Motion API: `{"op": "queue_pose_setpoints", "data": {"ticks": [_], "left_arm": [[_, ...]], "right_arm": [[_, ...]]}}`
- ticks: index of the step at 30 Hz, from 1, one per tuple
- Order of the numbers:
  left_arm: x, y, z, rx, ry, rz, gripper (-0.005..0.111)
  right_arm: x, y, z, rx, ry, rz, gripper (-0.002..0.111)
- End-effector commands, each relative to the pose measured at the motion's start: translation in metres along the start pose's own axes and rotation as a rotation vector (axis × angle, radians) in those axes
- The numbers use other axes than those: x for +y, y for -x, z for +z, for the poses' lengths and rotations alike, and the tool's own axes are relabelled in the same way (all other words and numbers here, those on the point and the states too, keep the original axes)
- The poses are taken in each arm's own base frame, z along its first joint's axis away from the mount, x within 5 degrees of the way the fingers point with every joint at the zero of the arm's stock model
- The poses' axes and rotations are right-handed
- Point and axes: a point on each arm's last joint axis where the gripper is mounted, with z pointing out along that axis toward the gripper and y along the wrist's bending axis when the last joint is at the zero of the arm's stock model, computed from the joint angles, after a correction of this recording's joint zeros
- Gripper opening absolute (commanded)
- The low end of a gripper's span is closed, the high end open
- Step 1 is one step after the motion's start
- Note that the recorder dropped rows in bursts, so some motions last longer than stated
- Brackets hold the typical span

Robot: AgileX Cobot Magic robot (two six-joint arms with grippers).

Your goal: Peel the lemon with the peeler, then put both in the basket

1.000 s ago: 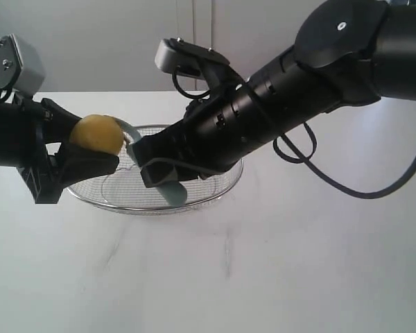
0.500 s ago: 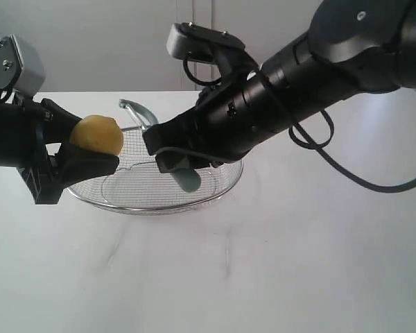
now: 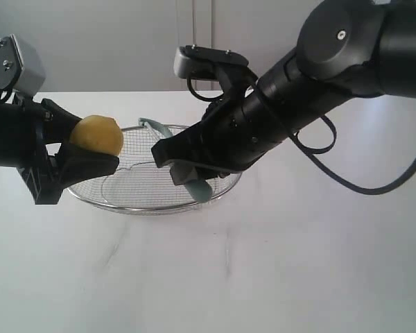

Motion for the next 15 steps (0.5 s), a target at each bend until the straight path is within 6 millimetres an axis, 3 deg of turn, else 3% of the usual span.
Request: {"op": "queue_pose_setpoints", "data": {"ticks": [1,15], "left_arm": [[-0.0024,0.001,-0.0006,-0.021,-0.016,-0.025,0.0],[-0.0024,0.001,-0.0006,-0.021,-0.016,-0.025,0.0]], "right_arm": [[0.0002,0.0001,0.0046,0.008,0.025,0.024,0.0],[0.0072,-0.0017,0.005,0.028,0.1,0.002,0.0]]}}
